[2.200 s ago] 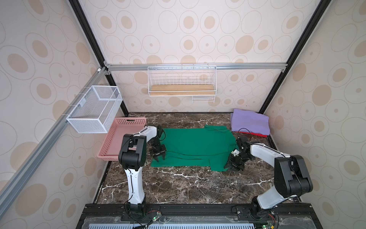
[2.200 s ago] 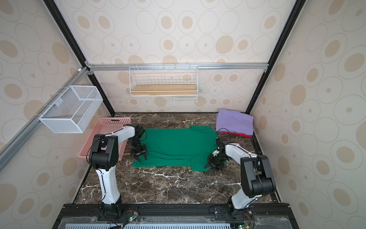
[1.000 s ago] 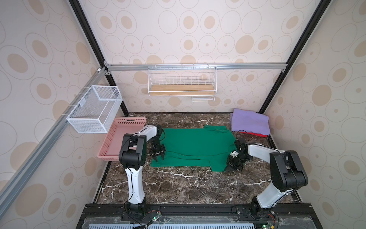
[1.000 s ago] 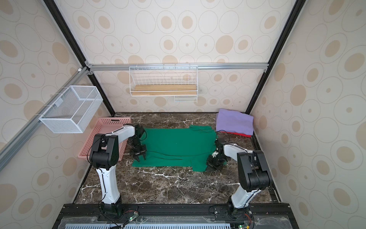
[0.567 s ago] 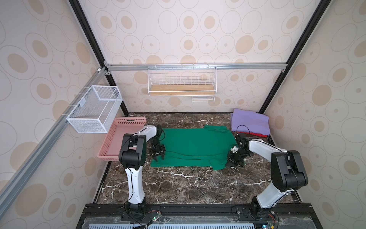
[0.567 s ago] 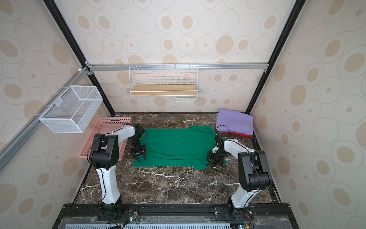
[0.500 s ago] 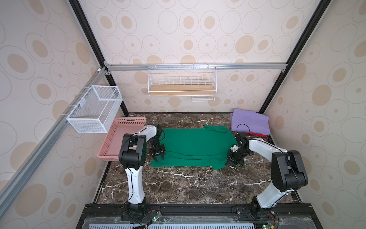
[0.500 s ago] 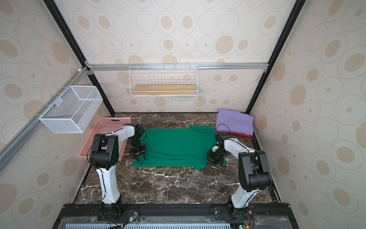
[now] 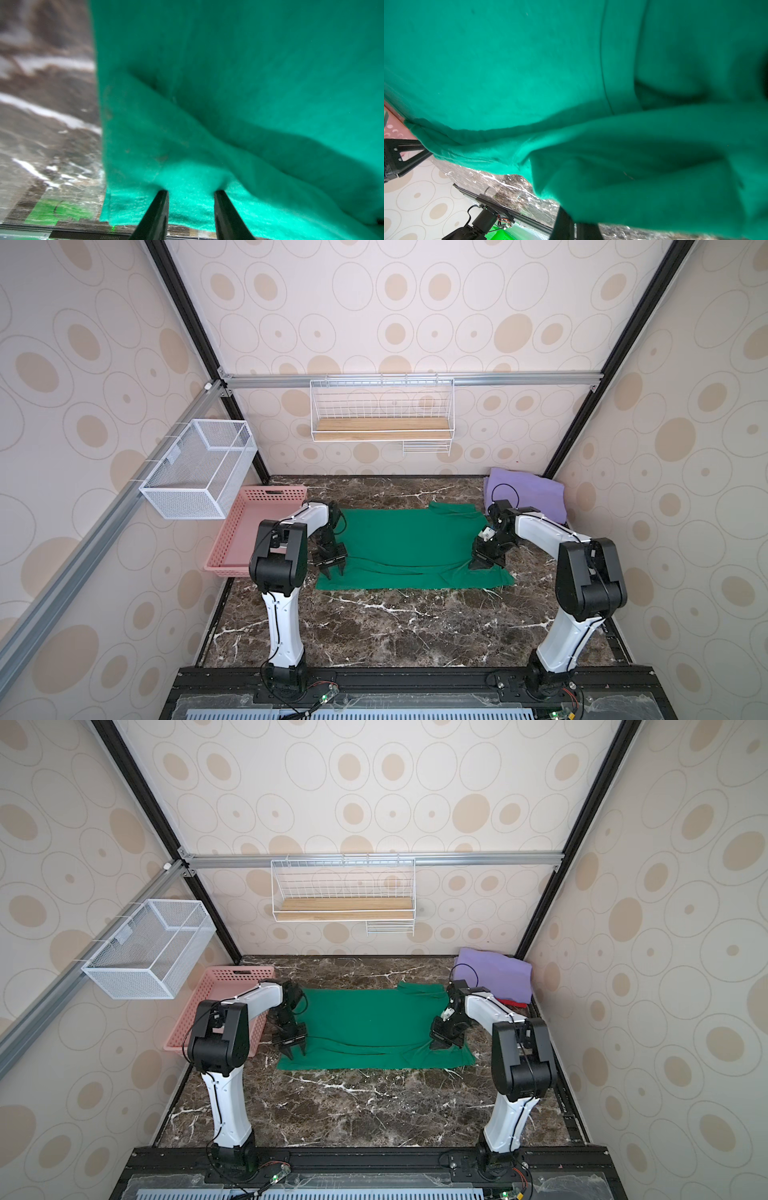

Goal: Fold and stack t-shirts
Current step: Smooth out the T-shirt at the center of the board.

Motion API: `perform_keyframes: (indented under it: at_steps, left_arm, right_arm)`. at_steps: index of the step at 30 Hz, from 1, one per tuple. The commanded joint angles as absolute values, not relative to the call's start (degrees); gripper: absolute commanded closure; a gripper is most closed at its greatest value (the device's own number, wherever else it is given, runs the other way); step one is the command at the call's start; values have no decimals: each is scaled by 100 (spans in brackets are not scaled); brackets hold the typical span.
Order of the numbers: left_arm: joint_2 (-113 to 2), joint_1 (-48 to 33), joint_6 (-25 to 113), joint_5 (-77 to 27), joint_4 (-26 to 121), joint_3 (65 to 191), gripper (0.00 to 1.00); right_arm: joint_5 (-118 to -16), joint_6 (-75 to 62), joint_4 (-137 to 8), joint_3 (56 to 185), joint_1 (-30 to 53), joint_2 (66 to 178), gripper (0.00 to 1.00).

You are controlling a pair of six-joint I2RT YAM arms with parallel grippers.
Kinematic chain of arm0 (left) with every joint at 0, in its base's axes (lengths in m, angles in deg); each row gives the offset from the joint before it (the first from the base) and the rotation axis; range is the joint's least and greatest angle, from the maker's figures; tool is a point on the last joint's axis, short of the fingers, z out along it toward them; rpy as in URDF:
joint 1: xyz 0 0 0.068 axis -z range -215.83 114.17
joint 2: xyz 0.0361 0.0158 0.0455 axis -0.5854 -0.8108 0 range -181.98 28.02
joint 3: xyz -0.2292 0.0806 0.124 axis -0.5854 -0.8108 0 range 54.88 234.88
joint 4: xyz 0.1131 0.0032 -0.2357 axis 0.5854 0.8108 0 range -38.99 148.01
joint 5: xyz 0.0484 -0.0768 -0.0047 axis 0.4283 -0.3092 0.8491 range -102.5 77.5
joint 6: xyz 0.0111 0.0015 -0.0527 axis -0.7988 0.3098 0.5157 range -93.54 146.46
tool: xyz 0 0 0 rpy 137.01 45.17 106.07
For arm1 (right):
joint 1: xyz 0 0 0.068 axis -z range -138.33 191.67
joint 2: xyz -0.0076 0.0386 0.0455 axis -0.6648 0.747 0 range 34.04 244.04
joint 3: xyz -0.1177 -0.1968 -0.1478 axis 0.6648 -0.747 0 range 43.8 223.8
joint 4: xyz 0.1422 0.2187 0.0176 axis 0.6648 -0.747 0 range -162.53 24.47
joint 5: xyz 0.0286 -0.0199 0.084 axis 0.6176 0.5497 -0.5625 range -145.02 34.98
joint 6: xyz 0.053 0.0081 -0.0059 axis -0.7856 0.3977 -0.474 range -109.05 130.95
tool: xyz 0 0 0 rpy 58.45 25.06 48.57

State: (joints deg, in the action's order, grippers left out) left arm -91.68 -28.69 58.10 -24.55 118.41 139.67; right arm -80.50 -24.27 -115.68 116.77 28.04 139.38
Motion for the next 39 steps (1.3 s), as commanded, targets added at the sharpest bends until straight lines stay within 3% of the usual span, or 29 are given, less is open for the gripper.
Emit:
perform_keyframes:
  at_steps: [1,22,31,39]
  left_arm:
    - [-9278,-2907,5740,-2261,12029,14118,61]
    - [-9442,-2919,5714,-2126,12248,14386,61]
    - [-9548,-2916,5681,-2155,12377,14558,61]
    - [-9481,-2920,5678,-2187,12370,14427,61]
  right_arm:
    - [-8026,-2294,-11777,11982,2835,14177,97]
    - [-8136,-2191,-12027,13502,2979,15374,97]
    - [-8036,-2115,-12157,14121,3111,15807,77]
    - [-8106,-1845,-12715,15019,3299,16052,76]
